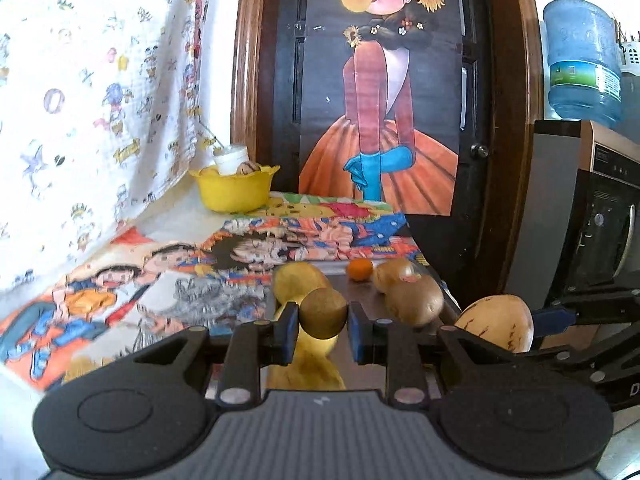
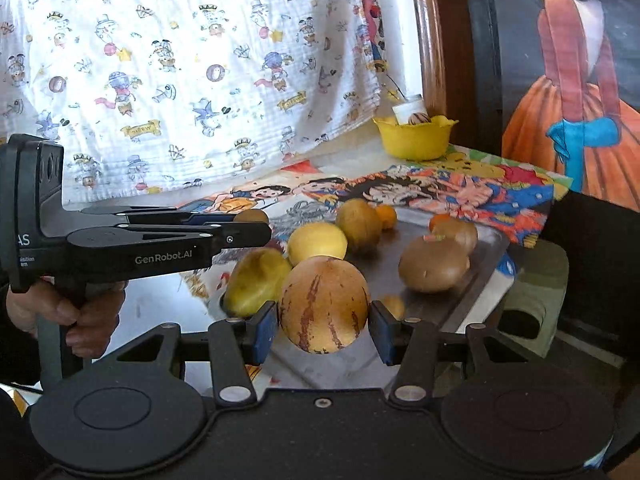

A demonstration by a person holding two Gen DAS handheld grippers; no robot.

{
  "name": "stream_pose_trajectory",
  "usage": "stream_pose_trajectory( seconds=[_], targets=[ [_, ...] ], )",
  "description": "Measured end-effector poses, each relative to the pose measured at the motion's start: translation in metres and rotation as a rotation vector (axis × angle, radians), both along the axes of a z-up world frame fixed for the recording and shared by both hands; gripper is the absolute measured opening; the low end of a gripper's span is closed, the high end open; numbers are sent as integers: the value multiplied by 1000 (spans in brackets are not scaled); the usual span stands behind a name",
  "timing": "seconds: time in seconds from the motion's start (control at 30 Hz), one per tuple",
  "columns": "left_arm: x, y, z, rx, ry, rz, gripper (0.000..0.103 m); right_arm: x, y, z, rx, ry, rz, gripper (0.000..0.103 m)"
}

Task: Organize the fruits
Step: 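Lower the pepino onto the tray with the right tool while the left tool lowers the brown fruit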

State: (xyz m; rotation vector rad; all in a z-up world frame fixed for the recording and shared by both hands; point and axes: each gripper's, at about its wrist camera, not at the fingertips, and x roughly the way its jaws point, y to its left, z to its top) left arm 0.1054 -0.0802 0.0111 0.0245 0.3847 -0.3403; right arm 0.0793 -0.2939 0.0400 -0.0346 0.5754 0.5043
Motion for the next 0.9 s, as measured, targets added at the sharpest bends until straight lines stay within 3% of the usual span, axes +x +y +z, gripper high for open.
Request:
stream_pose_trajectory(
  seconds=[0.33,0.53,0.9],
  targets=[
    [-25,-17,-5,12,-13,-37,28,-20,-2,-11,-25,-23,-31,51],
    [-21,-30,-12,43,28,-53,28,-21,-8,-17,-58,-45,-71,51],
    [-17,-45,-22,85,74,-65,28,-10,-18,-26,-112,-61,-39,51]
  ],
)
